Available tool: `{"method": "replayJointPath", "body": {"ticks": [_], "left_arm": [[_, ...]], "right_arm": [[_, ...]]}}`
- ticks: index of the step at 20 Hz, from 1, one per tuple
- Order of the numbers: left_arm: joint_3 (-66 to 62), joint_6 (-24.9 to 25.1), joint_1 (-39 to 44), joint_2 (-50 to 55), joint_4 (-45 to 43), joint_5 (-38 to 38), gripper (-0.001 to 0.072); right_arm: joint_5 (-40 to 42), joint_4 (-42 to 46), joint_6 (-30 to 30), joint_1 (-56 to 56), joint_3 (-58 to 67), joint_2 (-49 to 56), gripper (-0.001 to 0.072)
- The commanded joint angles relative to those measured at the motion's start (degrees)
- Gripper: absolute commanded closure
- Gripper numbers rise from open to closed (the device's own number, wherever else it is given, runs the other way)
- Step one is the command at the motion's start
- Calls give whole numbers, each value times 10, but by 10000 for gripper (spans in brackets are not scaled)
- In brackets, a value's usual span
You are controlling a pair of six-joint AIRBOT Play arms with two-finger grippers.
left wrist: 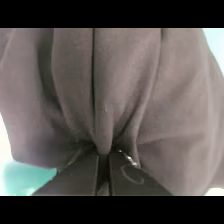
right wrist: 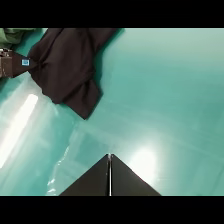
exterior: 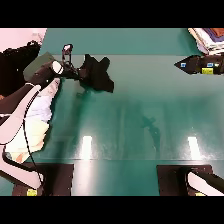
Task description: Fold the shirts.
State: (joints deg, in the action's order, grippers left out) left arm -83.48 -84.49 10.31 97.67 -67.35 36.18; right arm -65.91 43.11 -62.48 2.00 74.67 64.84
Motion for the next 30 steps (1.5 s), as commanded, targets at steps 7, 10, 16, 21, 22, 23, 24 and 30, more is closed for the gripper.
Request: {"method": "replayJointPath", "body": {"ticks": [7, 10, 16, 21, 22, 23, 24, 30], "left_arm": [[-317, 72, 8, -157, 37, 197, 679], [-327, 81, 45, -226, 34, 261, 679], [-201, 80, 200, -222, 34, 323, 677], [-37, 80, 256, -208, 22, 259, 165], [-37, 76, 245, -208, -2, 261, 165], [-42, 62, 224, -209, -28, 259, 165], [-43, 49, 198, -209, -47, 254, 165], [27, -21, 61, -150, 6, 227, 165]], "right_arm": [[19, 5, 0, 0, 153, -55, 697], [19, 5, 0, 0, 191, -70, 696], [-10, 5, 0, 0, 196, -81, 696], [-51, 5, 0, 0, 196, -81, 696], [-54, 5, 0, 0, 196, -81, 696], [-57, 5, 0, 0, 196, -81, 696], [-58, 5, 0, 0, 196, -81, 696], [-66, 5, 0, 0, 196, -81, 696]]}}
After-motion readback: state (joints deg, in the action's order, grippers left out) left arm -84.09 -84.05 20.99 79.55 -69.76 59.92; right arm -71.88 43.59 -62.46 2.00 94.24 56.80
